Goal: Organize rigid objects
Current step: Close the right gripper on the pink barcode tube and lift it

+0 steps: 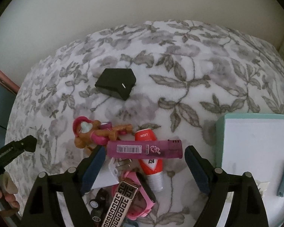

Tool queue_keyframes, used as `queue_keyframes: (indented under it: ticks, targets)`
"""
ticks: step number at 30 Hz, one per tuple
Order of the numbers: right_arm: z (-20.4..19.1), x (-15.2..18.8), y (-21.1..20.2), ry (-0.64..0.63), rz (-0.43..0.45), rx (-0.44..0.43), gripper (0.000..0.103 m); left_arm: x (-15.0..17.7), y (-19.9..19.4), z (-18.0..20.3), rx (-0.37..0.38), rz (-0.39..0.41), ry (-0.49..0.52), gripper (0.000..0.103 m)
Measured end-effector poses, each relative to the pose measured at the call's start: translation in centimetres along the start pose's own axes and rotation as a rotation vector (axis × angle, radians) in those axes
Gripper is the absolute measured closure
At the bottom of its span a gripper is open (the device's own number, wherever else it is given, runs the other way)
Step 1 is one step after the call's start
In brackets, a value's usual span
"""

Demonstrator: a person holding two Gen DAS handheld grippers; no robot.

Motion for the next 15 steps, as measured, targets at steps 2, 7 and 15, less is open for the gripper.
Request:
queue_keyframes:
  ticks: [2, 7, 15]
  targets:
    - [-0.2, -0.05, -0.03, -0.008, 0.003, 0.01, 0.015, 0.01, -0.22, 0.05, 0.0, 0.004, 0.004, 0.051]
    - [-0.51, 0.17, 0.33, -0.037, -0.008, 0.055, 0.015, -0.17, -0.49, 0.37, 0.004, 0.018, 0.008, 0.051]
    - [-0.61, 0.17, 0.18, -0.041, -0.008, 0.069, 0.02, -0.09, -0.38, 0.4, -0.002, 0.014, 0.013, 0.051]
Point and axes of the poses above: each gripper's, at about its wrist camera, not at the fingertips, and y roughly the way its jaws point, z to its right, x to its underside, the point moved 8 cm from there along y, roughly the way its jaws point, and after that the axes turned 8 degrees about z, right-handed, at the moved point
